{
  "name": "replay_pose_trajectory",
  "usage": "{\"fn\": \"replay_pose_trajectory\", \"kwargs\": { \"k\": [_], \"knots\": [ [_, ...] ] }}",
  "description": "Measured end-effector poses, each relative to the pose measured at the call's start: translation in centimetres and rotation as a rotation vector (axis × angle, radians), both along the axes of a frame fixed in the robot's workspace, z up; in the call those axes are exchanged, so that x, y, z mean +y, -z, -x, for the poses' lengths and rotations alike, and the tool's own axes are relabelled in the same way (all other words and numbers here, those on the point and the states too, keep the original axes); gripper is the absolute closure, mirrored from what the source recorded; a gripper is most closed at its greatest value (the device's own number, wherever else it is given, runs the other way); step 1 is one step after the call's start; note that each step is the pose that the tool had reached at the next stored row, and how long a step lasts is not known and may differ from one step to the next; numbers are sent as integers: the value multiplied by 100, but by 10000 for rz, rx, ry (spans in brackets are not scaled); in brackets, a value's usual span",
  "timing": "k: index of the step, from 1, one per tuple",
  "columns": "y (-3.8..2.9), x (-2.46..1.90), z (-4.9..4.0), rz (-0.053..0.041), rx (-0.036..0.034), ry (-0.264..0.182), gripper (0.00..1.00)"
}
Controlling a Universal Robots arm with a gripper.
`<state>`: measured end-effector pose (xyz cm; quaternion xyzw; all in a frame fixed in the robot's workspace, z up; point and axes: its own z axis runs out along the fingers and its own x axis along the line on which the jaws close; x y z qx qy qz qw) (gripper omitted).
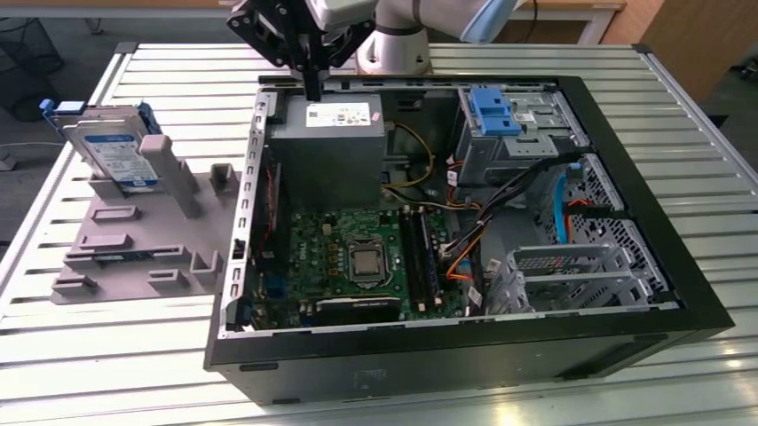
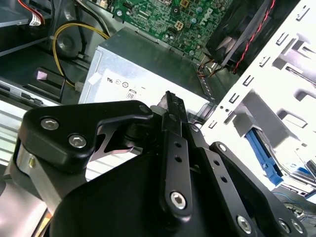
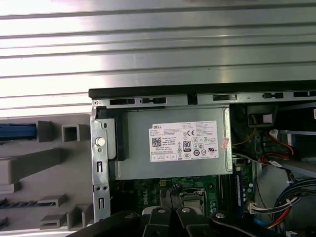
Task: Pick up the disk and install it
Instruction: 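Reach for the disk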
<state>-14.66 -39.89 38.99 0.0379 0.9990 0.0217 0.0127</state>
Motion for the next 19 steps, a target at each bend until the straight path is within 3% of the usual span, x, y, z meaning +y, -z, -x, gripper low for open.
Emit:
{"fn": "replay_pose_trajectory", "kwargs": {
  "k": [19],
  "knots": [
    [11,0,49,0,1,0,89]
  ]
}}
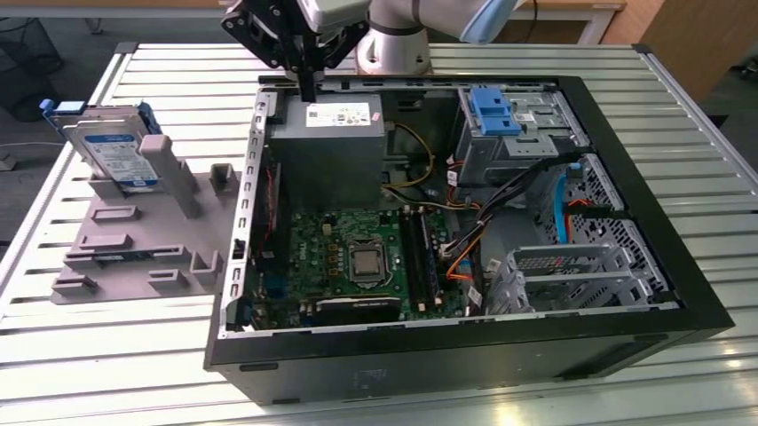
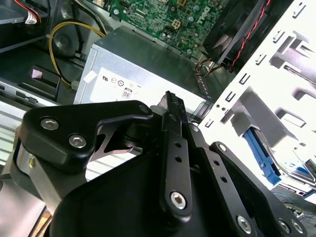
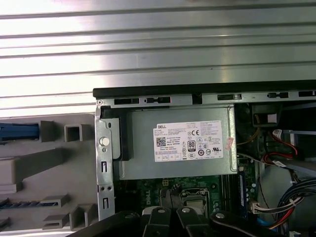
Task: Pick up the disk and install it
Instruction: 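Reach for the disk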
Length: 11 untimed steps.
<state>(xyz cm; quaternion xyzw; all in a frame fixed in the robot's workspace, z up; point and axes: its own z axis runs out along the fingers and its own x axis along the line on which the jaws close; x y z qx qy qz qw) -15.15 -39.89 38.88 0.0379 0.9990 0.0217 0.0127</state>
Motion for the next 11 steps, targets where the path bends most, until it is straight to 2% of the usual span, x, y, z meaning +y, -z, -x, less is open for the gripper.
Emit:
{"fn": "replay_pose_trajectory", "kwargs": {
  "k": [11],
  "knots": [
    [4,0,41,0,0,0,89]
  ]
}}
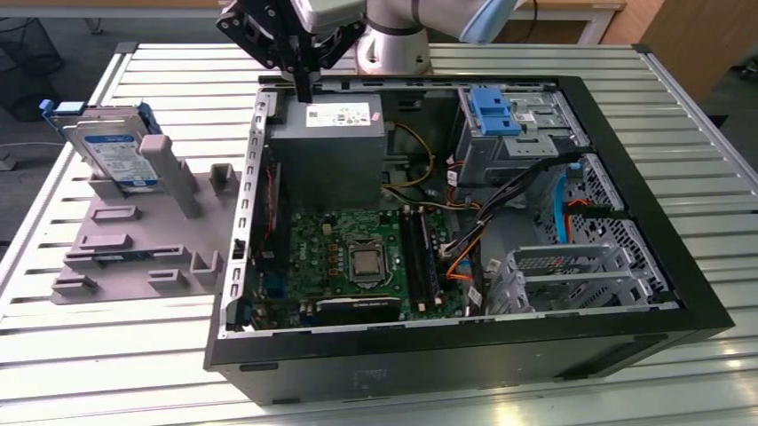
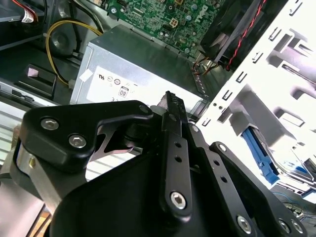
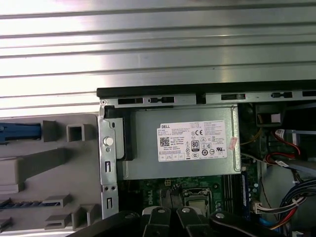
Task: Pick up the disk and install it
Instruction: 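Reach for the disk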
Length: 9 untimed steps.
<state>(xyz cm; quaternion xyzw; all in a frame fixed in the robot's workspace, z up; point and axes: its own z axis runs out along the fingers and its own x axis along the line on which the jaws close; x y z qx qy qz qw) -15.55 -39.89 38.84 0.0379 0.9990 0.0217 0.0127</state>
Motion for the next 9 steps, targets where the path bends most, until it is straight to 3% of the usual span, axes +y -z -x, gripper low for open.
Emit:
{"fn": "replay_pose_trajectory", "kwargs": {
  "k": [9],
  "knots": [
    [4,0,33,0,0,0,89]
  ]
}}
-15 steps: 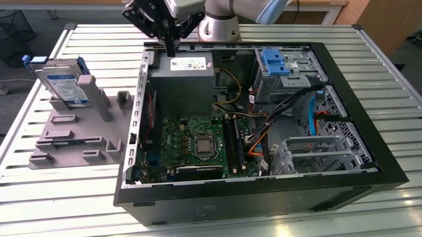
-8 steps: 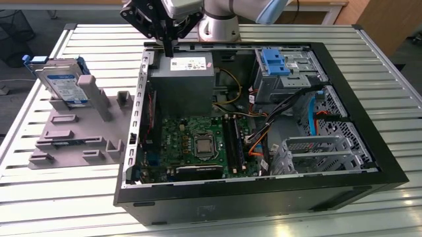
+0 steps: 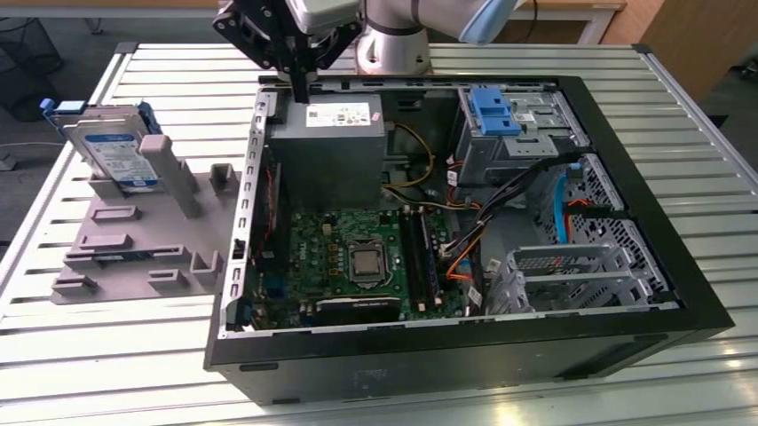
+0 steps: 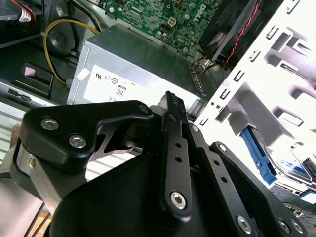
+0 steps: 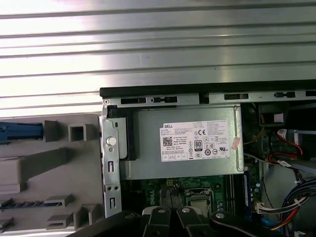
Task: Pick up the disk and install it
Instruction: 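Reach for the disk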
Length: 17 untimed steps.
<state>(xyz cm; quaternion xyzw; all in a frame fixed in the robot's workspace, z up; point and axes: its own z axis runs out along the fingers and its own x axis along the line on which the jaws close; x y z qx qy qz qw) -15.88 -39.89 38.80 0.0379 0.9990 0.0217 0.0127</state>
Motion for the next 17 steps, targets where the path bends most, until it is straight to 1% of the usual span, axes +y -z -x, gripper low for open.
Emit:
{"fn": "replay_pose_trajectory", "kwargs": {
  "k": [17],
  "knots": [
    [12,0,55,0,0,0,89]
  ]
}}
